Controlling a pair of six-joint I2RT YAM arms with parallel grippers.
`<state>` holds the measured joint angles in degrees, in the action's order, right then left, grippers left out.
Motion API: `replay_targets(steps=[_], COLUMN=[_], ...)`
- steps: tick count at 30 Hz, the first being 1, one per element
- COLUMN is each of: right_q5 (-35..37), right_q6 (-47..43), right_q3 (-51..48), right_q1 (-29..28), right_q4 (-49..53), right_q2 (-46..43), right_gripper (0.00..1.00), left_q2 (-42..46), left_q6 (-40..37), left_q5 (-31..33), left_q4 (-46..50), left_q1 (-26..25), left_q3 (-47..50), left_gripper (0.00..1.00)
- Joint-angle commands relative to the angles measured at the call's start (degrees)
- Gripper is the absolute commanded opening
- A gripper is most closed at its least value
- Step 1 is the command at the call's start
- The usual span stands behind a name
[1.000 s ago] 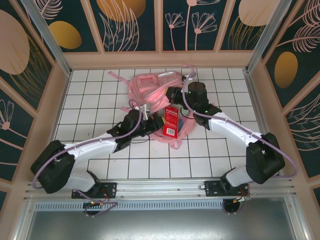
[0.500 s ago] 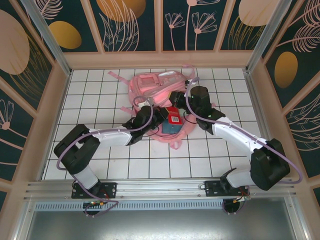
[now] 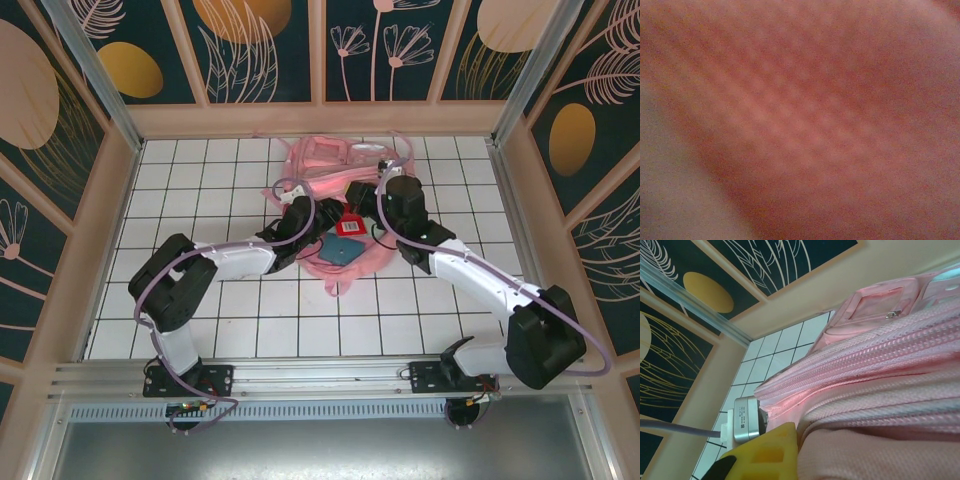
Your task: Pack the student bag
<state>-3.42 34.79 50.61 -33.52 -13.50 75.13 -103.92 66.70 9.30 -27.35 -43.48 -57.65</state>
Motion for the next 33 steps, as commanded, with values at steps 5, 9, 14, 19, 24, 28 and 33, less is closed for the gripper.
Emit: replay_targets(steps=[5, 9, 14, 19, 24, 28, 33], right_q5=[-3.80, -3.01, -3.30, -5.03, -3.06, 1.18, 4.03], right_q6=[-1.48, -1.56, -1.00, 0.22, 0.30, 0.20, -0.16], right_q3=[-2.00, -3.57, -7.35, -12.64, -16.65, -17.89, -19.79], right_q1=[-1.29, -1.20, -1.19, -1.41, -1.55, -1.31, -0.11], right_q4=[-3.29, -3.05, -3.35, -4.16, -0.82, 3.84, 8.83], right_q2=[-2.27, -2.44, -3.22, -4.48, -8.38, -13.23, -17.67], right_gripper=[0.00, 0.00, 0.00, 0.15, 0.44, 0.61, 0.68], left_q2=[5.36, 12.67, 20.72, 26.33, 28.42, 27.15, 23.71], left_q6=[-3.60, -4.69, -4.36, -4.97, -7.88, -10.32, -14.11], left_q5=[4.51, 6.85, 8.88, 10.28, 12.65, 10.75, 7.24], left_q4=[7.45, 11.37, 15.94, 16.47, 17.98, 16.99, 17.44], left_q1=[2.64, 1.53, 1.24, 1.23, 1.33, 1.30, 1.26], left_q3=[1.60, 5.80, 11.39, 16.27, 16.69, 15.75, 12.54], left_gripper=[0.61, 0.65, 0.66, 0.66, 0.73, 0.78, 0.80])
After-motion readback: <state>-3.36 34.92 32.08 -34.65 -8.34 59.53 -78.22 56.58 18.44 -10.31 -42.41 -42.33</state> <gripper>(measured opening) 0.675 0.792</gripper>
